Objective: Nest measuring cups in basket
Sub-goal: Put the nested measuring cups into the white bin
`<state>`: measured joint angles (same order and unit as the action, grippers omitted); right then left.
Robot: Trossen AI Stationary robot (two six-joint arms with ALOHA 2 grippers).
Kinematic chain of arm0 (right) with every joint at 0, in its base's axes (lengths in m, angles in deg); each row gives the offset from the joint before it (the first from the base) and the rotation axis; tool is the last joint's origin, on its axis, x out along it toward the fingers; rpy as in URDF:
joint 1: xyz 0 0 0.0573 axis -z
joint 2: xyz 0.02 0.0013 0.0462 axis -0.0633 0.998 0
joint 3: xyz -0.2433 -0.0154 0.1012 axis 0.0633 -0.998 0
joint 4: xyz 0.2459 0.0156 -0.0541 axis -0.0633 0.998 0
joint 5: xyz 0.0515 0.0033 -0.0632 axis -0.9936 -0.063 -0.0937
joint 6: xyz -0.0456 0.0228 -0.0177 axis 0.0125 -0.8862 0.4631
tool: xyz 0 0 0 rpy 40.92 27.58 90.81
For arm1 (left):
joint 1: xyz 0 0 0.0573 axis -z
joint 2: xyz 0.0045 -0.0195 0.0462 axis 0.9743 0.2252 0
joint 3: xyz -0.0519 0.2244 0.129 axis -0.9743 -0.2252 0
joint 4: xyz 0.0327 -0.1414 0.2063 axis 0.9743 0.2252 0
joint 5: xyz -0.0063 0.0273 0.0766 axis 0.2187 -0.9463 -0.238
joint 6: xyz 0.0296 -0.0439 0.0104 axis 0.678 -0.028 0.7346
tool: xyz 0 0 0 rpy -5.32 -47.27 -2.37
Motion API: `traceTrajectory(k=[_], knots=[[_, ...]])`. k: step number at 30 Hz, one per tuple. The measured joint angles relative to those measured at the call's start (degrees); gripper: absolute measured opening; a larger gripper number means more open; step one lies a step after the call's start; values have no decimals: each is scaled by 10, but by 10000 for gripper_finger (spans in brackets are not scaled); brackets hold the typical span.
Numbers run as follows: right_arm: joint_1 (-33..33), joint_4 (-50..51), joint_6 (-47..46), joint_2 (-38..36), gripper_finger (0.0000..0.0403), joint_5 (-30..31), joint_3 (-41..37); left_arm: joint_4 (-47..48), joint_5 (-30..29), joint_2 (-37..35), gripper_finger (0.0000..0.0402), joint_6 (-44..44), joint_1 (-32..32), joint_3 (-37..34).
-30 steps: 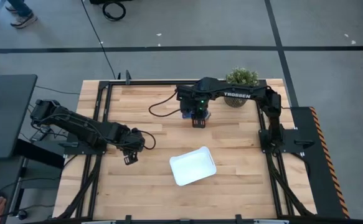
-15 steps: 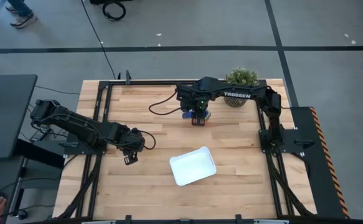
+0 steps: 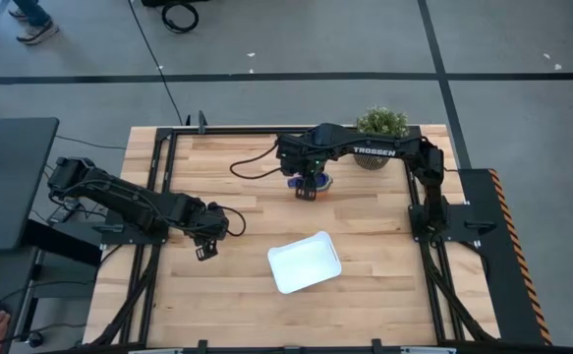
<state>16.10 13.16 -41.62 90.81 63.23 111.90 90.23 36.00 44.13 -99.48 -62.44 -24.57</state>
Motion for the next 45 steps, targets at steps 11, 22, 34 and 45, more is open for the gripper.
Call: traceTrajectory(k=[11, 22, 34, 45], knots=[[1, -2, -41, 0, 265, 1, 0, 0, 0, 0, 84, 0, 0, 0], [-1, -92, -110, 1, 262, -30, -116, 0, 0, 0, 84, 0, 0, 0], [-3, -103, -169, 1, 261, 39, -141, -1, 0, 0, 84, 1, 0, 0], [-3, -112, -262, 1, 261, 56, -141, -1, 0, 0, 84, 2, 0, 0]])
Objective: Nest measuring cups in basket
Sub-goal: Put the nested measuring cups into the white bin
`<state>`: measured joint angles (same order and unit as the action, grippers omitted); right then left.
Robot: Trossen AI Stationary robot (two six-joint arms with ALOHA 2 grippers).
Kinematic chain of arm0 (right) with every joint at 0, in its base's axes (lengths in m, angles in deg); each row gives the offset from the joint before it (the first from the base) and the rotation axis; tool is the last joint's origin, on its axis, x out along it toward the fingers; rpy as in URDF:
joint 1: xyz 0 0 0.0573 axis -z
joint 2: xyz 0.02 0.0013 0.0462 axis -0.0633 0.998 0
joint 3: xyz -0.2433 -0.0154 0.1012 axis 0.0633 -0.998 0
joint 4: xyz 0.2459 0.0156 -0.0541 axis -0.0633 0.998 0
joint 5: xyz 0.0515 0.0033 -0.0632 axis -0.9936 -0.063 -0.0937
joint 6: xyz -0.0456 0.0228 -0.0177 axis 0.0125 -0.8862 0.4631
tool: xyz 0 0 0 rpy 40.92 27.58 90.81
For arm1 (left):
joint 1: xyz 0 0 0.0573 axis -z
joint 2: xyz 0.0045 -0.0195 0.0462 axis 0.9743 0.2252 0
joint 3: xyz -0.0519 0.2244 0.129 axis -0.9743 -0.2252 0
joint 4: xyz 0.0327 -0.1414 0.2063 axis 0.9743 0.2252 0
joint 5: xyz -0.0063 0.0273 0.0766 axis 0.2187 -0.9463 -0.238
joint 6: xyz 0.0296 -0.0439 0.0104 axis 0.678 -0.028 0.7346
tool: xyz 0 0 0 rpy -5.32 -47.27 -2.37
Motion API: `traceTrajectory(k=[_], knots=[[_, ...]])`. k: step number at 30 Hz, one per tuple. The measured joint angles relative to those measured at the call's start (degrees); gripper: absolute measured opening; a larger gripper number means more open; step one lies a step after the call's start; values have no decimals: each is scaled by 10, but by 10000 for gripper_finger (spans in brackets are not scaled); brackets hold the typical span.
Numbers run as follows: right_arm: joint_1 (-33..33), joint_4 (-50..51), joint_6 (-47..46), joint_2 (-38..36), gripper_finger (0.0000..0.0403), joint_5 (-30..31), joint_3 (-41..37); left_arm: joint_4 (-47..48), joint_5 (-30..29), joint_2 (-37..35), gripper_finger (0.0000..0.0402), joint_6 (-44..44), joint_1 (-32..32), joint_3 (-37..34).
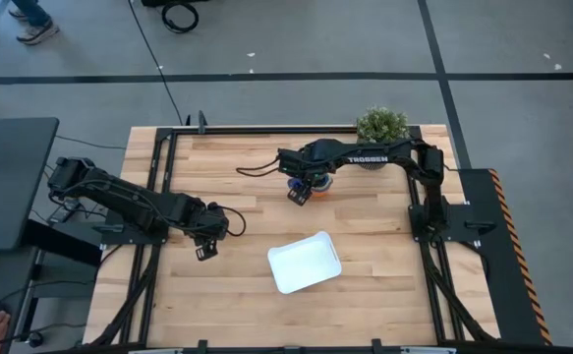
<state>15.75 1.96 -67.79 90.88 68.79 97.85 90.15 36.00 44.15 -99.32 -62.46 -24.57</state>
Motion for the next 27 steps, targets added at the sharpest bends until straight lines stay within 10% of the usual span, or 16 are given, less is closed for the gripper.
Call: traceTrajectory(k=[27], knots=[[0, -7, 10, -1, 260, 0, -75, 1, 0, 0, 84, -1, 0, 0]])
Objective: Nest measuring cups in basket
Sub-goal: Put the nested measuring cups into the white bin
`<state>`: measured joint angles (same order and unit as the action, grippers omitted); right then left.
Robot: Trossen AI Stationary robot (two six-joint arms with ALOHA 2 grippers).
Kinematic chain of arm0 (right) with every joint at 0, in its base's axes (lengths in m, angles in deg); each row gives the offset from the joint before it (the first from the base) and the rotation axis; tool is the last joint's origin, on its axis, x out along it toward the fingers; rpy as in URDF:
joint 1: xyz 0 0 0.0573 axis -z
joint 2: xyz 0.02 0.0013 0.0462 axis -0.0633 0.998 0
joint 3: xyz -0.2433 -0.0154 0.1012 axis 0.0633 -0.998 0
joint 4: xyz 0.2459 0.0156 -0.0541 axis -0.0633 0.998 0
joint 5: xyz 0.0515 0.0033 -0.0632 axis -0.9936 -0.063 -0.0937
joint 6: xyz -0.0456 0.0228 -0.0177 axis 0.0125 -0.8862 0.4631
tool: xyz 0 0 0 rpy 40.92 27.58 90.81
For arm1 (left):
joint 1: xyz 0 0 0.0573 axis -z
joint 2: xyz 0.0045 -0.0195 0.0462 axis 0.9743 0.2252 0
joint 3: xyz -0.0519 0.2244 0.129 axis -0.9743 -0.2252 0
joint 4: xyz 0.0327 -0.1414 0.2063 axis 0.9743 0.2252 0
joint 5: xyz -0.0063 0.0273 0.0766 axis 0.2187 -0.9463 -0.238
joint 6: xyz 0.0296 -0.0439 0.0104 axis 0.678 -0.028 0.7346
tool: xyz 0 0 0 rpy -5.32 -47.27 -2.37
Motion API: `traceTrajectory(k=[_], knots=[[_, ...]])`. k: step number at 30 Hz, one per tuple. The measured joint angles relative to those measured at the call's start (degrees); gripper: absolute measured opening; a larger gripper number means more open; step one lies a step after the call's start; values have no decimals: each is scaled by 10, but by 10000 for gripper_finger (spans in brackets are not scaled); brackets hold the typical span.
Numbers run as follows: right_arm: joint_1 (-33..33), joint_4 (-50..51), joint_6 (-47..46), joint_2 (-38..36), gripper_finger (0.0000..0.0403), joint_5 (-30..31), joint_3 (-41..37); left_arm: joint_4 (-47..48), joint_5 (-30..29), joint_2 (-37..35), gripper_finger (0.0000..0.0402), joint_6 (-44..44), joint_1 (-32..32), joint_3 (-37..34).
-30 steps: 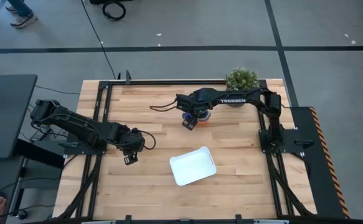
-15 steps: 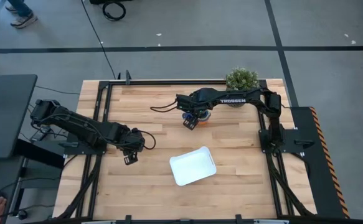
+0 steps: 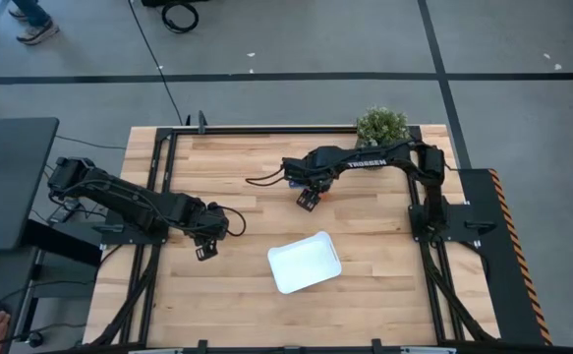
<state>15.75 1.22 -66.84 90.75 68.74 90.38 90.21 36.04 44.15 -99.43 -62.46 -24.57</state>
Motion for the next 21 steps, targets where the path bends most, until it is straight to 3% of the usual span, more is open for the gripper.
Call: traceTrajectory(k=[21], knots=[[27, -51, 65, -2, 260, -11, -14, 0, 17, 0, 84, 0, 0, 0]])
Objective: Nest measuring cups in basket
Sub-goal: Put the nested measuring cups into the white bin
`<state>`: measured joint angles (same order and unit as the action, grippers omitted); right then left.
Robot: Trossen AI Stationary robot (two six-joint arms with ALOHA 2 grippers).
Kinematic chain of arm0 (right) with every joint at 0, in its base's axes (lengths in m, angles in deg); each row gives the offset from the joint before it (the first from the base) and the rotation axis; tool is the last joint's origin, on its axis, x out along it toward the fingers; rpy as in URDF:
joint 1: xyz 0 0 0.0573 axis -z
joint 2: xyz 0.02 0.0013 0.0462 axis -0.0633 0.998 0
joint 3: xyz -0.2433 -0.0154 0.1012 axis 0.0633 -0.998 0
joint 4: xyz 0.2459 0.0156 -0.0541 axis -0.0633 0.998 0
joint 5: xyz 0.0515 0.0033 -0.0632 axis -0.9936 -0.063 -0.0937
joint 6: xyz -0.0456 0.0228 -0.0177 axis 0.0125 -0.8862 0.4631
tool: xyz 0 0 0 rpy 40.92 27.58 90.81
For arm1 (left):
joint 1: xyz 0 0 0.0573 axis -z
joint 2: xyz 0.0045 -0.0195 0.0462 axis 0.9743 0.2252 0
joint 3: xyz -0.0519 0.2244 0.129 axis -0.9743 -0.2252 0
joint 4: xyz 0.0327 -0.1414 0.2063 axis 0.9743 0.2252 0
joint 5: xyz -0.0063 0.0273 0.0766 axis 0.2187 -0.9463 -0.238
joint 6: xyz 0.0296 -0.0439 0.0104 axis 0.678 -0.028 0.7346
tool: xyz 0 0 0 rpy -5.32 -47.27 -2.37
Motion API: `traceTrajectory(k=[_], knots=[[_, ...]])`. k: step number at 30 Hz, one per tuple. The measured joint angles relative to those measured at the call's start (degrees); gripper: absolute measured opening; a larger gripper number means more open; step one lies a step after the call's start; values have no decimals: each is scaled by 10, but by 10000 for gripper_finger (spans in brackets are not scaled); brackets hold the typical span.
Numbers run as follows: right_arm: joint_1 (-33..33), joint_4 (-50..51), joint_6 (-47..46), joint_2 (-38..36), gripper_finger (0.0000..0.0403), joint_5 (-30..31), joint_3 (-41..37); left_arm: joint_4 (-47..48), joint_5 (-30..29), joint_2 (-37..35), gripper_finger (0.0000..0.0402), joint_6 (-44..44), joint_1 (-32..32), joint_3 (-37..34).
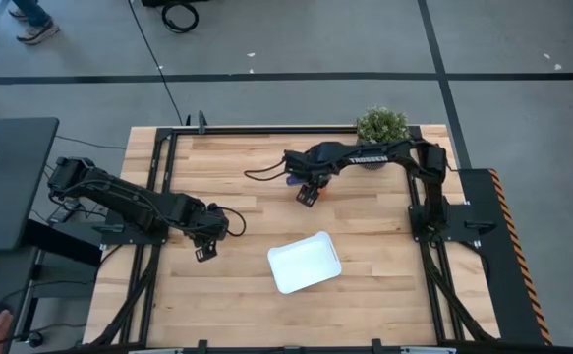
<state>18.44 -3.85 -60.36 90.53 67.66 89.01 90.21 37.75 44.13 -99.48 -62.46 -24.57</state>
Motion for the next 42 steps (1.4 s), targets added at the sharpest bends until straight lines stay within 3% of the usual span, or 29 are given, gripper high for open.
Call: traceTrajectory(k=[12, 21, 28, 42], knots=[[4, -2, 1, 1, 260, 23, -8, 0, 0, 0, 84, -3, 0, 0], [7, -3, -107, 2, 260, 39, -8, 0, 0, 0, 84, -30, 0, 0], [8, 0, -130, 3, 258, 56, -8, 0, 0, 0, 84, -30, 0, 0], [9, 3, -122, 3, 203, 68, -9, 0, 0, 0, 84, -30, 0, 0]])
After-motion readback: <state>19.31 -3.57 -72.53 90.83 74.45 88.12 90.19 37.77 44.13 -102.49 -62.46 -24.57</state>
